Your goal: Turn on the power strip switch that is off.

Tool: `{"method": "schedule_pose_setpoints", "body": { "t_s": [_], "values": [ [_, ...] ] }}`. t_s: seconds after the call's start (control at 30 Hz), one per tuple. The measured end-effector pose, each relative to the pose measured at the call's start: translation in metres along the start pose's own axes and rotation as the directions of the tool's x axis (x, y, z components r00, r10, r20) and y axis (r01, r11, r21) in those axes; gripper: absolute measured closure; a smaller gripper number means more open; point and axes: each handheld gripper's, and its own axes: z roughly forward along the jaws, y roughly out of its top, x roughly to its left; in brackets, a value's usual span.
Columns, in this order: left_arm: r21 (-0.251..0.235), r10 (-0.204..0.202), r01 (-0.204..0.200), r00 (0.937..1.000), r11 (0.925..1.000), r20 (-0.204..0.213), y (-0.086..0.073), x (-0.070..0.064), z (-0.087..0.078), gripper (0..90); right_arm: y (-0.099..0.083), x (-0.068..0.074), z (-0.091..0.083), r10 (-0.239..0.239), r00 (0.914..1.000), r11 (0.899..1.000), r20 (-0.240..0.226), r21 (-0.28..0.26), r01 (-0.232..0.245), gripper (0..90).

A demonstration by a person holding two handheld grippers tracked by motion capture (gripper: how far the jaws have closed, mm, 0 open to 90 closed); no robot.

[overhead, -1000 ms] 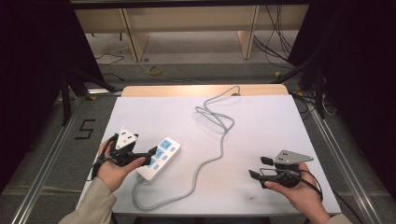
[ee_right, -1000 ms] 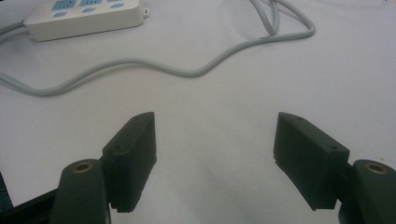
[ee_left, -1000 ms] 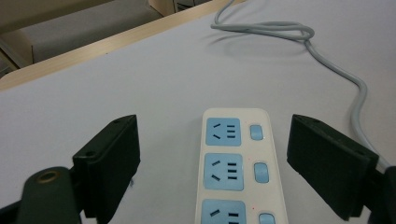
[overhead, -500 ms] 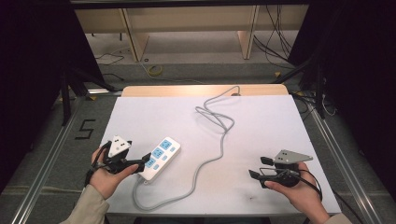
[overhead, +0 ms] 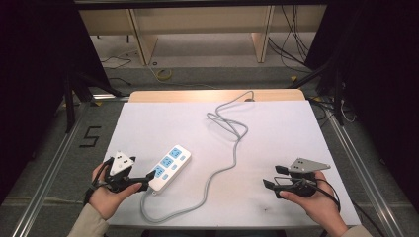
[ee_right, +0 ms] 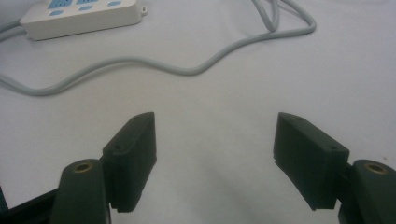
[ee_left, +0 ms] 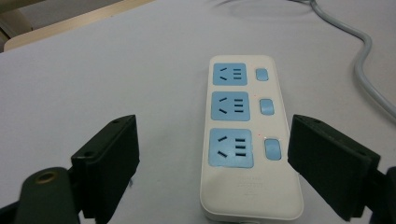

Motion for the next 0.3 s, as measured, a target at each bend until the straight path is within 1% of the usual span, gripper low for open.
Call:
{"method": "schedule_pose_setpoints", "body": {
  "t_s": [0.17,0.3],
  "values": [
    [0.006,0.0,0.0,1.0,1.0,0.0,-0.0006,-0.0011,0.0018,16.4,0.0004,-0.0001,0.0009,0.0,1.0,1.0,-0.004,0.0,0.0,30.5],
    [0.014,-0.015,0.015,0.9999,0.9998,0.007,-0.0001,-0.0015,0.0028,16.8,0.0007,-0.0001,0.0011,0.0,1.0,1.0,-0.006,0.0,0.0,30.6]
  ]
}}
